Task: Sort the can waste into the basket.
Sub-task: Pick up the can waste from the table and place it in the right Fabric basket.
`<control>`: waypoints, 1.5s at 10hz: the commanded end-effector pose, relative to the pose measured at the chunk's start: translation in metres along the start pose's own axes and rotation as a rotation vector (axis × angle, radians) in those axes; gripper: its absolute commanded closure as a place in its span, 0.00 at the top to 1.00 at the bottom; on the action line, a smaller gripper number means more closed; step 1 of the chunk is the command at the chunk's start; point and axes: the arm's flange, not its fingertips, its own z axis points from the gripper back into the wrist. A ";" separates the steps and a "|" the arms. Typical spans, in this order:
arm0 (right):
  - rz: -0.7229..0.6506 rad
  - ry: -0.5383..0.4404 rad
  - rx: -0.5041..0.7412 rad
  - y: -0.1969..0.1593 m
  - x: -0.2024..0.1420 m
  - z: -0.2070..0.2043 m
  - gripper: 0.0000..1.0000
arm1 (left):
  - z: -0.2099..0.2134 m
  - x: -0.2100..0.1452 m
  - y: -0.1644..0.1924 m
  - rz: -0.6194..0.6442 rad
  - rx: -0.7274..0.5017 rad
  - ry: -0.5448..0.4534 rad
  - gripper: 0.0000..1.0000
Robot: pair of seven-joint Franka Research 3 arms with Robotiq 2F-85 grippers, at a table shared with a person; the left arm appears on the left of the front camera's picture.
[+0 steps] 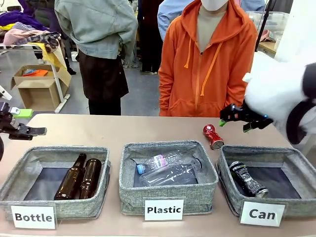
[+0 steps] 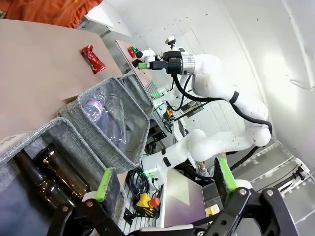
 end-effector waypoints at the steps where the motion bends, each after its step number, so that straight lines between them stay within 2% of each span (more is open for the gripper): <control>1: -0.076 -0.098 0.057 -0.006 -0.008 0.013 1.00 | 0.001 0.003 -0.002 -0.001 0.000 -0.004 1.00; 2: 0.000 0.000 0.000 0.000 0.000 0.000 1.00 | 0.001 0.003 -0.002 -0.001 0.000 -0.004 1.00; 3: 0.000 0.000 0.000 0.000 0.000 0.000 1.00 | 0.001 0.003 -0.002 -0.001 0.000 -0.004 1.00; 4: 0.006 -0.042 -0.008 0.001 -0.001 0.002 1.00 | 0.001 0.003 -0.002 -0.001 0.000 -0.004 1.00; 5: 0.061 -0.017 -0.048 0.007 0.012 -0.008 1.00 | 0.001 0.003 -0.002 -0.001 0.000 -0.004 1.00; 7: 0.099 0.060 -0.010 0.002 0.044 -0.034 1.00 | 0.001 0.003 -0.002 -0.001 0.000 -0.004 1.00; 9: 0.136 0.194 -0.007 -0.002 0.074 -0.079 1.00 | 0.001 0.003 -0.002 -0.001 0.000 -0.004 1.00; 10: 0.085 0.212 -0.063 -0.003 0.088 -0.104 1.00 | 0.001 0.003 -0.002 -0.001 0.000 -0.004 1.00; 12: 0.088 0.282 -0.104 -0.003 0.107 -0.153 1.00 | 0.001 0.003 -0.002 -0.001 0.000 -0.004 1.00; 15: 0.042 0.387 -0.088 -0.007 0.117 -0.196 1.00 | 0.001 0.003 -0.002 -0.001 0.000 -0.004 1.00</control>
